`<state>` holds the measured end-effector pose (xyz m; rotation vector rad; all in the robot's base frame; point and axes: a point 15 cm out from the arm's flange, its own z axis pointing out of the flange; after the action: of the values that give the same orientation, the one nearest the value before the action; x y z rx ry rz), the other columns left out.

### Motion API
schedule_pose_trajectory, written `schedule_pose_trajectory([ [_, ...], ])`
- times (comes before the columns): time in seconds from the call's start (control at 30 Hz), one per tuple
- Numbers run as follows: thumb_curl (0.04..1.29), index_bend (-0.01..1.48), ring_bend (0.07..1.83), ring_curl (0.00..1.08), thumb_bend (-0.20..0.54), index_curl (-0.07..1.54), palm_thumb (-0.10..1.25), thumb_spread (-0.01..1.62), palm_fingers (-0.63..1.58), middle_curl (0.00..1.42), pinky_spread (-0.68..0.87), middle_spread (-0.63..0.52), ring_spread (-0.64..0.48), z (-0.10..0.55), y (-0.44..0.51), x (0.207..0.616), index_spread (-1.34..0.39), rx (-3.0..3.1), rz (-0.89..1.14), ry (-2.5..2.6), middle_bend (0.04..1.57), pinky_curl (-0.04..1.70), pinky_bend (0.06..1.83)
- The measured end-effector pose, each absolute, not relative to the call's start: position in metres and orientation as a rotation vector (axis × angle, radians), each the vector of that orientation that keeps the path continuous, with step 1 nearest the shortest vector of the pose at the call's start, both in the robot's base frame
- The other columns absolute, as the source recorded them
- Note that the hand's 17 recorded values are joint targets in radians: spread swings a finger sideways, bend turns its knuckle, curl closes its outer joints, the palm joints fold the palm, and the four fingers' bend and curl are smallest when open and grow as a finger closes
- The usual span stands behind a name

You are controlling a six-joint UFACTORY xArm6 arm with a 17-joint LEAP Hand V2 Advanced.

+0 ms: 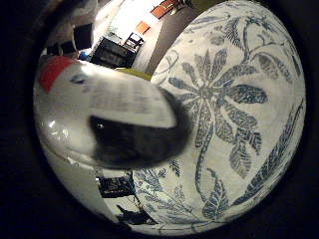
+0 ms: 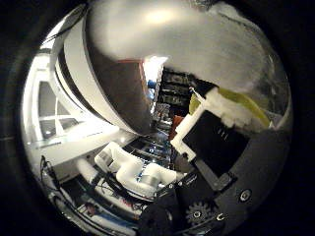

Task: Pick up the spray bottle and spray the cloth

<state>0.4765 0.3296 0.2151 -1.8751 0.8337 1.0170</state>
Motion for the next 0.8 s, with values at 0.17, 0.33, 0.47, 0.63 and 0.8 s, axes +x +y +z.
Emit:
schedule_pose_trajectory([
  [0.17,0.62,0.41,1.12,0.46,-0.022,0.55,0.86,0.97,0.19,0.47,-0.17,-0.06,-0.12,0.223,0.320,0.479,-0.37,-1.890,0.989,0.831,0.86,0.79,0.75],
  [0.33,0.58,0.40,0.86,0.37,-0.023,0.49,0.84,1.01,0.06,0.41,0.21,-0.03,-0.04,0.233,0.313,0.483,-0.40,-1.888,0.966,0.830,0.68,0.70,0.65],
  [0.47,0.56,0.36,0.73,0.32,-0.024,0.45,0.82,1.01,0.10,0.37,0.35,0.00,0.02,0.241,0.310,0.484,-0.40,-1.884,0.962,0.831,0.58,0.61,0.57],
  [0.63,0.53,0.26,0.62,0.29,-0.024,0.41,0.82,1.01,0.15,0.36,0.42,0.02,0.06,0.242,0.295,0.486,-0.37,-1.927,0.941,0.848,0.50,0.53,0.50],
  [0.8,0.51,0.19,0.54,0.27,-0.025,0.39,0.79,1.02,0.18,0.35,0.45,0.04,0.10,0.233,0.268,0.490,-0.32,-1.988,0.933,0.920,0.43,0.47,0.46],
])
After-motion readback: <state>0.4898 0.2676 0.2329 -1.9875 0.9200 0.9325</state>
